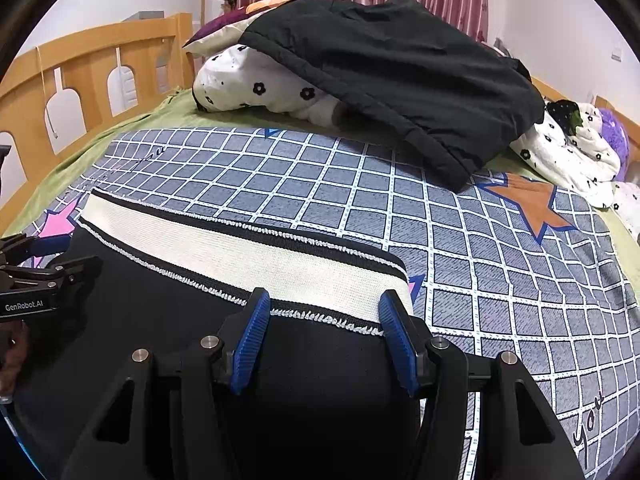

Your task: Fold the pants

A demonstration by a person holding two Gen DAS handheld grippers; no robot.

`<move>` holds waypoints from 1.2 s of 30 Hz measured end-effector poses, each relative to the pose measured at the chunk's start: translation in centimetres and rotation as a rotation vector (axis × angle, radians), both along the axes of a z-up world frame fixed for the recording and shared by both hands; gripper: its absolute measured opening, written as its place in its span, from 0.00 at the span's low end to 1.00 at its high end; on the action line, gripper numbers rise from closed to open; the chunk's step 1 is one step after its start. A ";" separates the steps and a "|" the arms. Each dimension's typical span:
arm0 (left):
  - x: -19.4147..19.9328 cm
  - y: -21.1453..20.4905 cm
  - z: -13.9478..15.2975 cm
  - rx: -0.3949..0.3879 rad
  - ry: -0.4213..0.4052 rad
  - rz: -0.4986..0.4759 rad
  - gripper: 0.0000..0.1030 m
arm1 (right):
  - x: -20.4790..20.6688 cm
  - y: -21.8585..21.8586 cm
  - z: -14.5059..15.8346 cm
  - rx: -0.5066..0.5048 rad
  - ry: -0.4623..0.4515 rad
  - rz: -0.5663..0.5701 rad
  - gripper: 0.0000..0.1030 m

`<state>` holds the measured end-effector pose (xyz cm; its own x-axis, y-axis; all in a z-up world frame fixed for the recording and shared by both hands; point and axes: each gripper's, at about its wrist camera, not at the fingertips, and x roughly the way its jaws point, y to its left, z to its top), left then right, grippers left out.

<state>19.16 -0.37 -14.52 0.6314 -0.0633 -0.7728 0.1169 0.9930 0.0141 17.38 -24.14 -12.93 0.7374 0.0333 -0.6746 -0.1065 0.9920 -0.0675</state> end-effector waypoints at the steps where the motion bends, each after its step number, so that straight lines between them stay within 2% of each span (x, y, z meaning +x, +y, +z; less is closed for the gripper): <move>1: 0.0 0.0 0.0 0.001 0.000 0.000 0.75 | 0.0 0.0 0.0 -0.003 -0.001 -0.001 0.54; 4: -0.4 -0.3 0.6 0.023 -0.031 -0.004 0.71 | 0.1 -0.1 0.1 0.000 0.008 0.002 0.54; 5: -0.8 -0.6 1.2 0.035 -0.071 -0.011 0.66 | 0.2 -0.1 0.4 -0.004 0.012 0.005 0.53; 6: -1.2 -0.8 1.8 0.042 -0.114 -0.019 0.66 | 0.0 0.0 0.7 -0.014 0.005 0.008 0.50; 7: -1.6 -1.0 2.4 0.045 -0.157 -0.029 0.66 | -0.2 0.0 1.2 -0.031 -0.023 0.003 0.45; 8: -1.9 -1.2 3.0 0.043 -0.195 -0.044 0.67 | -0.6 0.0 1.7 -0.053 -0.065 -0.013 0.44; 9: -2.0 -1.4 3.1 0.039 -0.199 -0.059 0.68 | -0.9 -0.2 2.1 -0.056 -0.094 -0.023 0.44; 10: -1.8 -1.7 2.8 0.044 -0.182 -0.070 0.68 | -0.8 -0.4 2.2 -0.043 -0.091 -0.026 0.44; 11: -1.5 -2.0 2.2 0.051 -0.147 -0.080 0.68 | -0.2 -0.8 1.8 -0.021 -0.050 -0.027 0.44; 12: -0.9 -2.2 1.1 0.052 -0.085 -0.096 0.69 | 0.3 -1.0 1.1 -0.013 -0.008 -0.032 0.44; 13: -0.2 -2.4 0.0 0.072 -0.031 -0.098 0.71 | 0.6 -1.1 0.5 -0.015 -0.006 -0.040 0.46; 14: 0.0 -2.3 -0.2 0.075 -0.027 -0.088 0.75 | 0.3 -1.0 0.4 -0.016 -0.027 -0.041 0.47; 16: 0.0 -1.7 0.1 0.040 -0.026 -0.077 0.75 | 0.3 -0.6 0.5 -0.042 -0.033 -0.041 0.47; 20: 0.0 -1.7 -0.1 0.045 -0.023 -0.070 0.76 | -0.2 0.1 0.4 -0.083 -0.056 -0.040 0.47; 27: -0.2 -1.8 -0.2 0.046 -0.015 -0.052 0.81 | -0.1 -0.2 0.3 -0.070 -0.051 -0.041 0.48; 36: -0.3 -1.7 -0.2 0.049 -0.014 -0.046 0.82 | -0.2 0.0 0.3 -0.087 -0.060 -0.044 0.48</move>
<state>18.91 -2.10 -14.70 0.6396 -0.0551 -0.7668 0.1620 0.9847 0.0644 17.15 -24.19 -12.65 0.7762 -0.0568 -0.6280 -0.0558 0.9859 -0.1581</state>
